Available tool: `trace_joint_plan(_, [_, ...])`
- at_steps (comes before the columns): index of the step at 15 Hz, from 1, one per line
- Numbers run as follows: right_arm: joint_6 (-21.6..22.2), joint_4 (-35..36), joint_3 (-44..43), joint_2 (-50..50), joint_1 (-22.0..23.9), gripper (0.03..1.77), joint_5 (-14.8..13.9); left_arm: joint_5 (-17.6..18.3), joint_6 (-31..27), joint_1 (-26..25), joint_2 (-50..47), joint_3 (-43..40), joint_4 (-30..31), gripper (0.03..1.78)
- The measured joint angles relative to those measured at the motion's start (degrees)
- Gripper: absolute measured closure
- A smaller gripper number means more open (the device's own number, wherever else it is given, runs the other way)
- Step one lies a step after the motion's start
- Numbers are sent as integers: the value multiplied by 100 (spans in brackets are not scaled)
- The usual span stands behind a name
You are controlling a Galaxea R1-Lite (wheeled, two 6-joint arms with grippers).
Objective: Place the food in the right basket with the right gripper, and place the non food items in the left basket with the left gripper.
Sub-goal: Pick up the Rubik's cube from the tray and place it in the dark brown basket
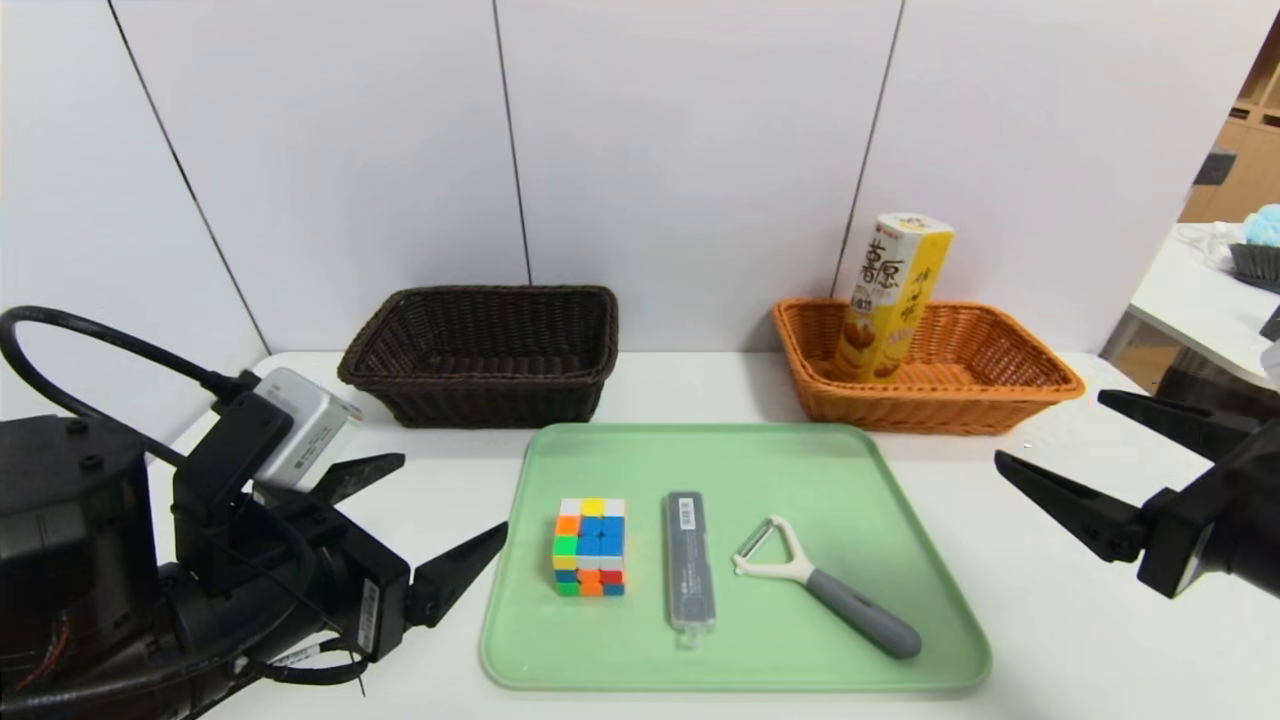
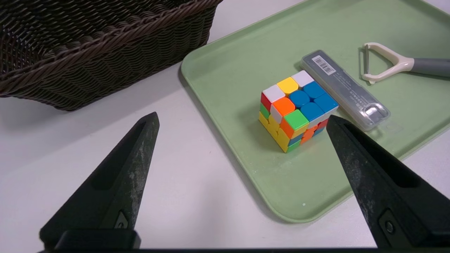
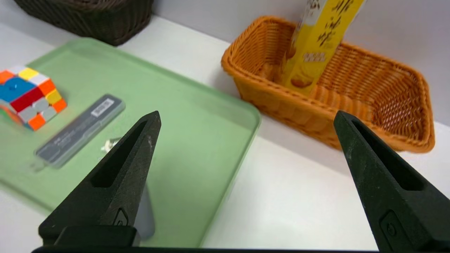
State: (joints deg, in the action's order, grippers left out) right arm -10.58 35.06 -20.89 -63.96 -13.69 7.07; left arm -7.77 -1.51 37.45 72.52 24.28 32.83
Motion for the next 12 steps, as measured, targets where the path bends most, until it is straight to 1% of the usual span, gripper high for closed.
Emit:
trace_joint_plan(3, [2,11,146,137,0,11,-2,-15,61,139,-6,18,-23,12])
trace_joint_plan(4, [0,2,163,158,-2,11,-2,-99,96,257,30,71,-48,12])
trace_joint_plan(7, [4,-28,196,212,-23,11,-5,-673,302,730,328,313,-205,12])
trace_joint_plan(9, [4,-34,279,263,-26,11,-5,-778,614,907,506,633,-675,12])
trace_joint_plan(12, [-2,-34,452,374,-28,11,-2,-775,1363,1090,686,1432,-1757,12])
